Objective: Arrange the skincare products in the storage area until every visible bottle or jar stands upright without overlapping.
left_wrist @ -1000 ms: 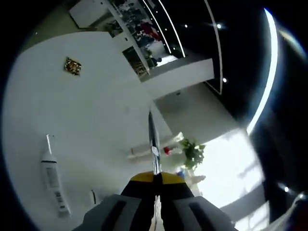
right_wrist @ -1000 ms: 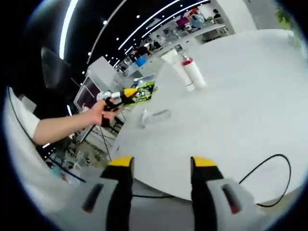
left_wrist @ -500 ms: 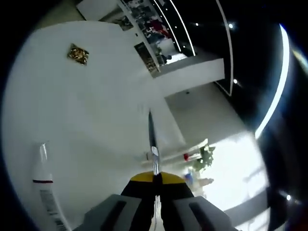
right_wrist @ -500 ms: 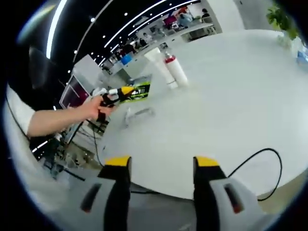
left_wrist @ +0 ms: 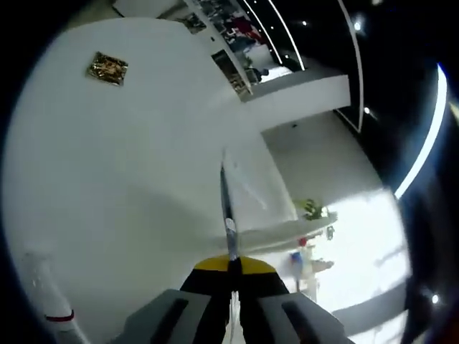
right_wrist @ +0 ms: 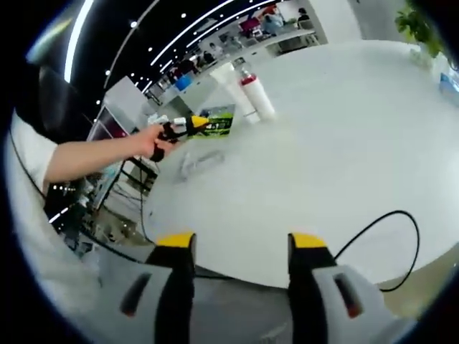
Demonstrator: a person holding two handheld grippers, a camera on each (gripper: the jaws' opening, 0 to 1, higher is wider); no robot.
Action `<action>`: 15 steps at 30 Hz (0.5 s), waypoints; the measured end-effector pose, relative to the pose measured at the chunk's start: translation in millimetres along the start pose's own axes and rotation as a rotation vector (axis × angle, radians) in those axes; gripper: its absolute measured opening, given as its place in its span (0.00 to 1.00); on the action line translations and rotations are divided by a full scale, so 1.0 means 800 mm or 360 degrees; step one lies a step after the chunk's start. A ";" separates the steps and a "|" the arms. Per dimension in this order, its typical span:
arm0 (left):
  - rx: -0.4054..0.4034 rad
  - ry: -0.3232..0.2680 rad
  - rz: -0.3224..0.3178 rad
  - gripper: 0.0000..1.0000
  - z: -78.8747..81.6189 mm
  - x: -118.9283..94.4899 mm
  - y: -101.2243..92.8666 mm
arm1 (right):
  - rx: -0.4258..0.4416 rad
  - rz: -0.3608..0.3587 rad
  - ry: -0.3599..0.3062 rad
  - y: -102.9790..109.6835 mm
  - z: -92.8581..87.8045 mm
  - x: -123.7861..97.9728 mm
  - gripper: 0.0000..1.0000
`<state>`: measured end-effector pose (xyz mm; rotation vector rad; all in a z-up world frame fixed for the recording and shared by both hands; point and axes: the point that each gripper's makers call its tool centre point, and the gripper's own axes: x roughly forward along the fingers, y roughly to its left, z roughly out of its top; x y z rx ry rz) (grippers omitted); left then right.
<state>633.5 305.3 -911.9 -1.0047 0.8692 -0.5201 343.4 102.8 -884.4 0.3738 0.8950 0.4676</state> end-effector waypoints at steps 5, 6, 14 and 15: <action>-0.0020 -0.0005 0.0015 0.01 0.000 0.007 0.000 | 0.0006 -0.0015 0.0003 -0.003 -0.001 0.000 0.53; -0.0024 -0.0004 0.0017 0.01 0.000 0.007 0.000 | 0.0011 -0.0015 0.0003 -0.004 -0.001 0.000 0.53; 0.0000 0.0036 0.0037 0.01 -0.002 0.007 0.008 | 0.0023 -0.0018 0.0025 -0.003 -0.005 0.003 0.52; 0.0001 0.0040 0.0037 0.01 -0.002 0.007 0.009 | 0.0024 -0.0018 0.0026 -0.003 -0.005 0.003 0.52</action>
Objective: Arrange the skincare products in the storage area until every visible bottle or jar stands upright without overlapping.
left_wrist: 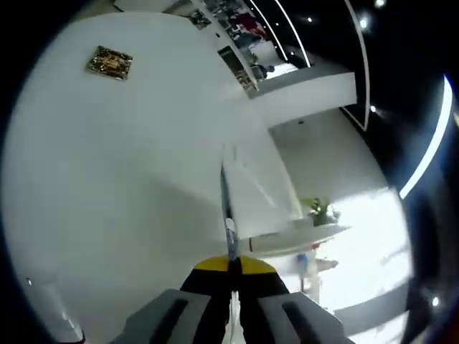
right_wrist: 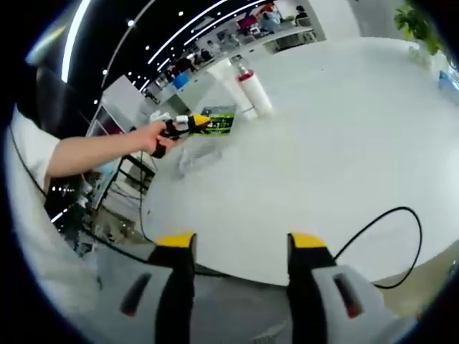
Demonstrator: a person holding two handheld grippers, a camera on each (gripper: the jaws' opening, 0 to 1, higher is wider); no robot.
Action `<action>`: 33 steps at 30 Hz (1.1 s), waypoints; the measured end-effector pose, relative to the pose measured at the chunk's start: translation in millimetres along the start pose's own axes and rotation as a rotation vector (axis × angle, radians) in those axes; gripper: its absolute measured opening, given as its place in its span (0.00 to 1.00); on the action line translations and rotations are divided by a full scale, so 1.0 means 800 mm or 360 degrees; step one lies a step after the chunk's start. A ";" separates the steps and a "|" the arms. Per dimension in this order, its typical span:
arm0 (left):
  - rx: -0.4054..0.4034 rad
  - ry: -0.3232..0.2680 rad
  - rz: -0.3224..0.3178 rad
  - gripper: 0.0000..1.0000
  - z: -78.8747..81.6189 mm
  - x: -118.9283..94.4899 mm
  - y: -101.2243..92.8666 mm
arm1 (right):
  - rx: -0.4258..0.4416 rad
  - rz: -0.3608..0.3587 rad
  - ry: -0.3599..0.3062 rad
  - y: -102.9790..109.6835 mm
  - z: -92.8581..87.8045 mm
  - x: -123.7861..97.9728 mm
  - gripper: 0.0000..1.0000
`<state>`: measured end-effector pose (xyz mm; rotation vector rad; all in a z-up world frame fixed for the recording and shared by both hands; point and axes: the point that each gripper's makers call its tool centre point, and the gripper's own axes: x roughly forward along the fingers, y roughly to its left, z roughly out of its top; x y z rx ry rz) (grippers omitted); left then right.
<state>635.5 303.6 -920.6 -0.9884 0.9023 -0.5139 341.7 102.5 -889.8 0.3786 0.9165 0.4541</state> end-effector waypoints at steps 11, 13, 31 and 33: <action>0.0013 0.0057 0.0071 0.01 -0.005 0.013 0.023 | 0.0013 -0.0042 -0.0005 -0.004 -0.001 -0.002 0.52; 0.0007 0.0062 0.0079 0.01 -0.004 0.014 0.028 | 0.0013 -0.0045 -0.0004 -0.004 -0.001 -0.001 0.52; 0.0120 0.0121 0.0225 0.06 -0.009 0.024 0.056 | 0.0016 -0.0072 0.0014 -0.009 -0.006 0.000 0.52; 0.0106 0.0116 0.0216 0.06 -0.009 0.024 0.055 | 0.0012 -0.0069 0.0020 -0.009 -0.007 0.000 0.52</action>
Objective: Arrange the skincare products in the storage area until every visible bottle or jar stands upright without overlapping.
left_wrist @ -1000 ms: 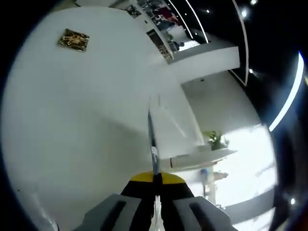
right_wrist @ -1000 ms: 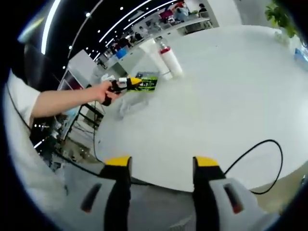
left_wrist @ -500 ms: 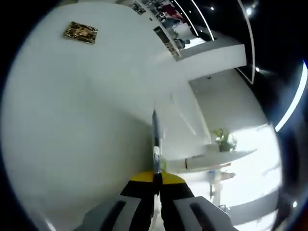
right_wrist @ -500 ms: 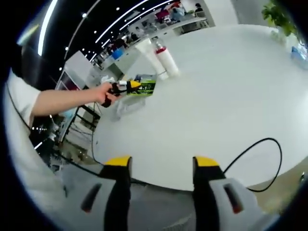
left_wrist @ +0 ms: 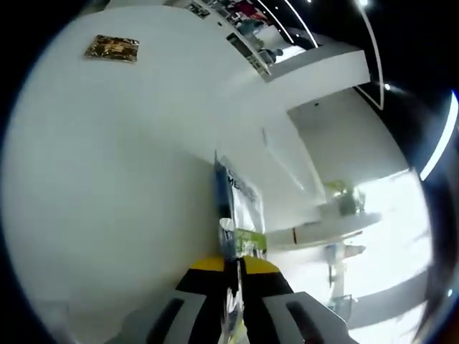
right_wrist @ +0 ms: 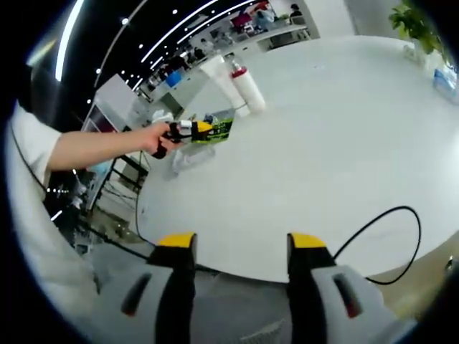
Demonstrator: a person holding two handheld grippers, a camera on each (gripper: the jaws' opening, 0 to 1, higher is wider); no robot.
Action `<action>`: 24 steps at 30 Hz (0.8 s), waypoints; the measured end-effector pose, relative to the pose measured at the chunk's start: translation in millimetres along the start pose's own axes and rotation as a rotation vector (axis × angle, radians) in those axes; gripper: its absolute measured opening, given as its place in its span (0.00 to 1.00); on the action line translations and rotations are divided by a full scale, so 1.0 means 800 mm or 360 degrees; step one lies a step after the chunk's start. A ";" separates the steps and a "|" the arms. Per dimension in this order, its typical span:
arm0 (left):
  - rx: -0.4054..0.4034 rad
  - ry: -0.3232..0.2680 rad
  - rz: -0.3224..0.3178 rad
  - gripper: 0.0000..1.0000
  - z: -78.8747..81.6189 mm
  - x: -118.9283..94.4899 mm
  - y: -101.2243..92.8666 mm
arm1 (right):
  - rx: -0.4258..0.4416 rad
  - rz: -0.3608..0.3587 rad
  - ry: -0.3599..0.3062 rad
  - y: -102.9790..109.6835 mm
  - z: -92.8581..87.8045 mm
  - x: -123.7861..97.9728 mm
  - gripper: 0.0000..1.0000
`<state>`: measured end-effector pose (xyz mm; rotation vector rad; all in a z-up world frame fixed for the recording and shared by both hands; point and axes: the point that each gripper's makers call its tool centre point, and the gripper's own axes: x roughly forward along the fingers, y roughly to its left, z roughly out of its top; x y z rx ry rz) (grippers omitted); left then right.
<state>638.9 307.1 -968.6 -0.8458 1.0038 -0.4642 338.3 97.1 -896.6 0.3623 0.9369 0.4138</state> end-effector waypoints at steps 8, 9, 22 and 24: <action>0.0046 -0.0022 0.0027 0.07 0.006 0.002 0.000 | -0.0009 0.0003 0.0010 0.001 -0.002 0.000 0.52; 0.0065 -0.0024 0.0034 0.07 0.007 0.002 0.001 | -0.0012 0.0006 0.0015 0.001 -0.003 0.001 0.52; 0.0200 0.0019 0.0043 0.09 0.004 0.008 -0.005 | -0.0012 0.0015 0.0023 0.004 -0.004 0.001 0.51; 0.0191 0.0021 0.0045 0.09 0.005 0.007 -0.004 | -0.0014 0.0014 0.0028 0.003 -0.005 0.001 0.51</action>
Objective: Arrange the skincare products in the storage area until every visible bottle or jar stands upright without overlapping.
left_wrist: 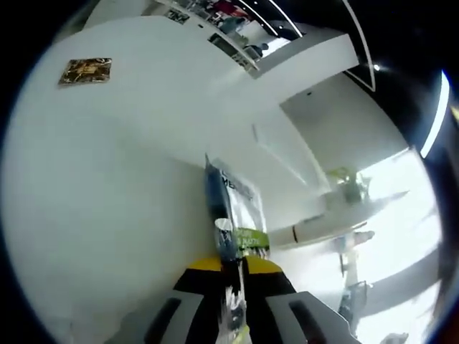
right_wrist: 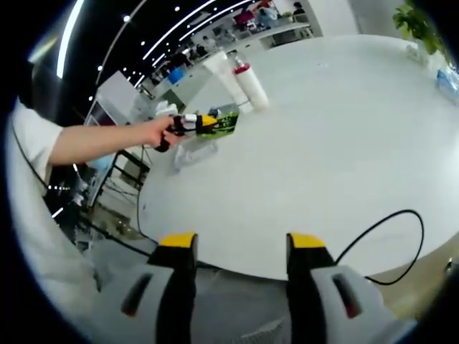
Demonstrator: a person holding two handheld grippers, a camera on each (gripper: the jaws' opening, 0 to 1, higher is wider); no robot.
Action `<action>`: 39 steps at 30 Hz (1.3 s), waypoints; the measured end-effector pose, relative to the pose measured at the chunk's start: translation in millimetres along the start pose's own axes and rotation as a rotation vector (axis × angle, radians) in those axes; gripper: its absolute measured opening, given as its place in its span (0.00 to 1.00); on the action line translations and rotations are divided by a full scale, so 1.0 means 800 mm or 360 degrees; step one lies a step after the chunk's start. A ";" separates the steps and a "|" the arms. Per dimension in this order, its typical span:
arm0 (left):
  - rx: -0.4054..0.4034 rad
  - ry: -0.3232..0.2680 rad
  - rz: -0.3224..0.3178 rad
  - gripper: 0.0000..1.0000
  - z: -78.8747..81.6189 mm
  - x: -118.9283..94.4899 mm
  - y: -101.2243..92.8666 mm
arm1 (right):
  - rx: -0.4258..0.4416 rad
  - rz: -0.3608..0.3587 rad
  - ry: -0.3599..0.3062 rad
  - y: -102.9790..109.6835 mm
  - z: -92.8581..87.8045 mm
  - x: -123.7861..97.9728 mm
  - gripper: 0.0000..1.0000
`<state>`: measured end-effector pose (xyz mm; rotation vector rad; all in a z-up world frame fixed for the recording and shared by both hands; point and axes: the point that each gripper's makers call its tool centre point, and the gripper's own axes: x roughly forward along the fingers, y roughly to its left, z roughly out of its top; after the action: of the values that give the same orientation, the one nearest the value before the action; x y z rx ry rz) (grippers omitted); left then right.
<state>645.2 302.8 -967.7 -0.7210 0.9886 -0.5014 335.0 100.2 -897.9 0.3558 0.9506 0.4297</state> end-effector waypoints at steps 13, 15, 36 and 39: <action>-0.0004 -0.0022 0.0083 0.20 0.012 -0.023 0.010 | -0.0008 0.0015 0.0000 0.001 0.001 0.004 0.51; 0.0005 -0.0023 0.0097 0.22 0.012 -0.028 0.010 | -0.0008 0.0017 0.0001 0.001 0.001 0.004 0.51; 0.0463 0.0015 -0.0020 0.47 -0.011 -0.077 -0.038 | -0.0050 0.0067 -0.0038 0.011 0.004 0.003 0.50; 0.0843 0.0234 0.0054 0.55 -0.056 -0.073 -0.038 | -0.0057 0.0085 -0.0032 0.013 0.004 0.003 0.50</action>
<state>576.5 308.0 -927.9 -0.1944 0.9458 -0.7571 336.9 110.1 -893.1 0.3528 0.9144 0.4904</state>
